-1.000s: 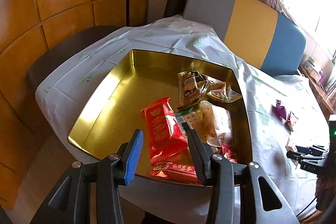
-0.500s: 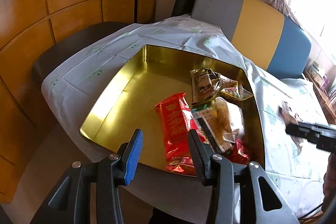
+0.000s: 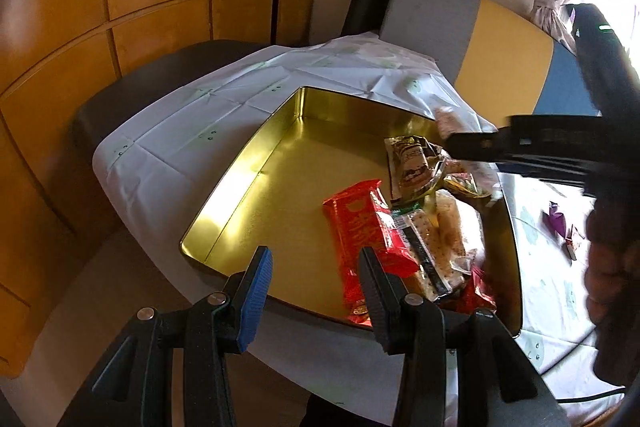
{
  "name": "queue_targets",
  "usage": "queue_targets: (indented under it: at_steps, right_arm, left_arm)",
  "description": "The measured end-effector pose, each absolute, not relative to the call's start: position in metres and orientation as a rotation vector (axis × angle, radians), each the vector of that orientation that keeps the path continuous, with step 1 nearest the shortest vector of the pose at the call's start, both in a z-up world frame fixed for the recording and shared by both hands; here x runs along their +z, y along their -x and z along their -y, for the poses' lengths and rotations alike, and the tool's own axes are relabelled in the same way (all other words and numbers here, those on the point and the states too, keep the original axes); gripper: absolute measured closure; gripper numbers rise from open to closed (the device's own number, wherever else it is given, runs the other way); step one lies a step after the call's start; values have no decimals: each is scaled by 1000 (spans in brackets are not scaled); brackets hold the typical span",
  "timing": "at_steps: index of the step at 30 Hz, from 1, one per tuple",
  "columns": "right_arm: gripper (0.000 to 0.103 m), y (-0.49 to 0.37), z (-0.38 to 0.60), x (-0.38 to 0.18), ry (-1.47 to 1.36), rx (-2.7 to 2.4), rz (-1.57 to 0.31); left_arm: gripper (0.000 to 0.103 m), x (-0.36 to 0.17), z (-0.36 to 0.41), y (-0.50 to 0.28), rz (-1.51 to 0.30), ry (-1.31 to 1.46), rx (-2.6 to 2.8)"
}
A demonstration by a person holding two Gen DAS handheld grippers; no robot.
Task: Organize snacks
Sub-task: 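Carry the white BA ZHEN bag into the gold tray and open the right tool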
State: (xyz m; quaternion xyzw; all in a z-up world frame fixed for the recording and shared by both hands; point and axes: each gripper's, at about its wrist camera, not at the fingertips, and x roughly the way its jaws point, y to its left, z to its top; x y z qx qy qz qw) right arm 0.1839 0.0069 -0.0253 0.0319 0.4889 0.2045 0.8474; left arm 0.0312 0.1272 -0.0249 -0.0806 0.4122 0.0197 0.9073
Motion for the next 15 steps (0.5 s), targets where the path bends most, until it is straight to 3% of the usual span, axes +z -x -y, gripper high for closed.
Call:
queue_targets:
  at_steps: [6, 9, 15]
  right_arm:
    - [58, -198, -13, -70, -28, 370, -1124]
    - [50, -197, -9, -75, -55, 365, -1140]
    - [49, -185, 1, -68, -86, 382, -1116]
  left_arm:
    - [58, -30, -133, -32, -864, 177, 53]
    - [58, -32, -136, -33, -866, 179, 57]
    - [58, -32, -136, -33, -869, 182, 59]
